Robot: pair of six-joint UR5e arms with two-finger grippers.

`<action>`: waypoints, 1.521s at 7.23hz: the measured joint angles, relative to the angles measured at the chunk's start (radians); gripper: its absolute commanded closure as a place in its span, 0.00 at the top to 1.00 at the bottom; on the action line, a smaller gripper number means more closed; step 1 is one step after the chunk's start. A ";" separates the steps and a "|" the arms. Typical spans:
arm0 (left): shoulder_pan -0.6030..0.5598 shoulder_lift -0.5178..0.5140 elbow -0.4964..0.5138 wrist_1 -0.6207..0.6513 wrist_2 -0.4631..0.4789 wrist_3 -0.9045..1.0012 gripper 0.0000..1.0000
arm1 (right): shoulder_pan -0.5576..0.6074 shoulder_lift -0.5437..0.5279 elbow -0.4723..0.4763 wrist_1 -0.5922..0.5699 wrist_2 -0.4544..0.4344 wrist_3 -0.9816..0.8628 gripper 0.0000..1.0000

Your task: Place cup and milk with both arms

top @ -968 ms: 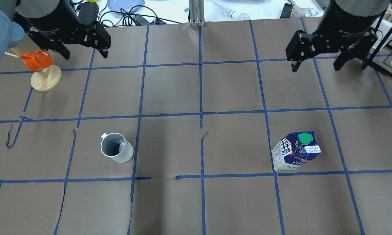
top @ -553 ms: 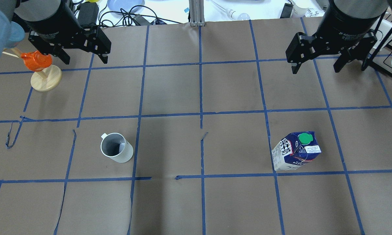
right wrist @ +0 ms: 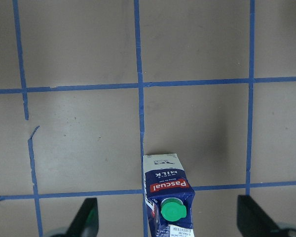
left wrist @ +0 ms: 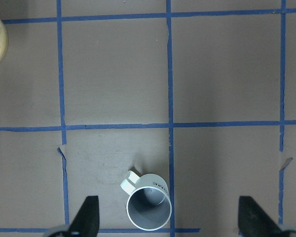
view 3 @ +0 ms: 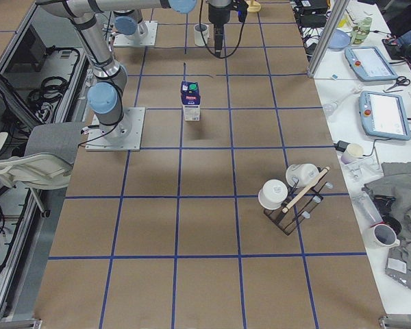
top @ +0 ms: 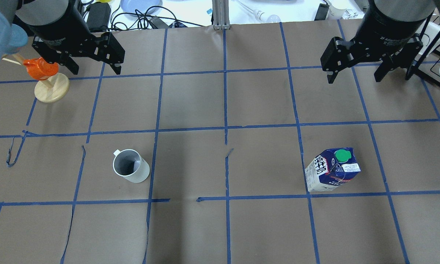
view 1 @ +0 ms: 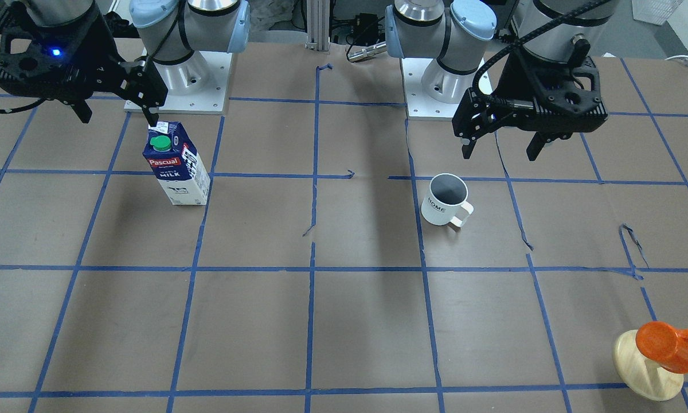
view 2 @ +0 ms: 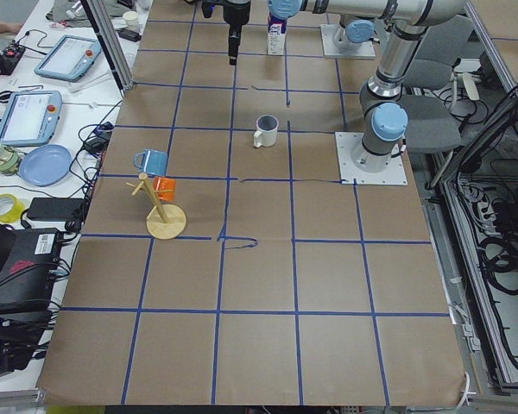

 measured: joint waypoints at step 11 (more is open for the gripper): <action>0.138 0.061 -0.600 0.405 0.001 0.217 0.99 | 0.000 0.000 0.000 0.000 -0.006 -0.002 1.00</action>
